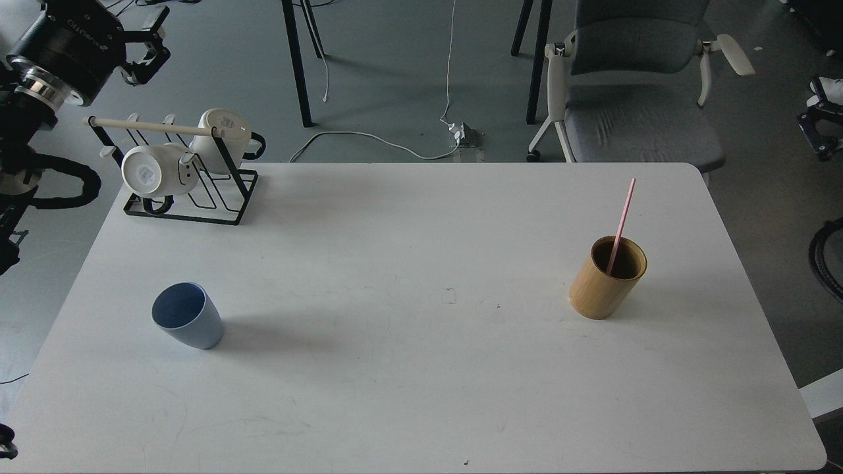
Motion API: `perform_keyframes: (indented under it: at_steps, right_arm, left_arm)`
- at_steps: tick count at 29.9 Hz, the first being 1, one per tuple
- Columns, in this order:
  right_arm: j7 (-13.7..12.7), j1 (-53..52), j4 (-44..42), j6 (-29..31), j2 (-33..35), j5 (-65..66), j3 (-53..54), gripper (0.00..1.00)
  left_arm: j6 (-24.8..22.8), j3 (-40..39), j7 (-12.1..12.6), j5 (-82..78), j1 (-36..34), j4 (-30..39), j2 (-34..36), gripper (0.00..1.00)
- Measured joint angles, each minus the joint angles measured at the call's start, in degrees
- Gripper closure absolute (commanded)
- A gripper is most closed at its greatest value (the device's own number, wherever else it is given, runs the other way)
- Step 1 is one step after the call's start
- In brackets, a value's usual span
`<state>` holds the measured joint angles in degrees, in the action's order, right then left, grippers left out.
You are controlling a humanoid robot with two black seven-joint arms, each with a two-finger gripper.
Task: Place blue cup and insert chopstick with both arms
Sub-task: 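Reach the left gripper down toward the blue cup, then grasp the blue cup with the left gripper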
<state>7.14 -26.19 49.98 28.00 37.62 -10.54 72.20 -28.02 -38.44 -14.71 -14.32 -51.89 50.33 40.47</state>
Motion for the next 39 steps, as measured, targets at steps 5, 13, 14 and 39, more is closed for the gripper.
perform_keyframes:
  at_steps: [5,13,14,39]
  right_arm:
    - [0.0,0.0,0.3,0.0,0.0,0.0,0.2,0.01]
    - [0.3,0.6,0.3,0.0,-0.1,0.0,0.0,0.01]
    - [0.3,0.6,0.2,0.0,-0.1,0.0,-0.1,0.01]
    - [0.1,-0.2,-0.4,0.0,0.9,0.1,0.0,0.01]
  left_arm:
    - [0.0,0.0,-0.1,-15.8,1.8,14.3,7.4,0.05]
    - [0.0,1.4,-0.4,-44.7,9.9,33.9,22.1,0.05]
    - [0.0,1.5,-0.7,-48.7,10.6,34.6,23.2,0.08]
    - [14.8,22.2,-13.0,-90.1,17.4,14.9,21.7,0.26]
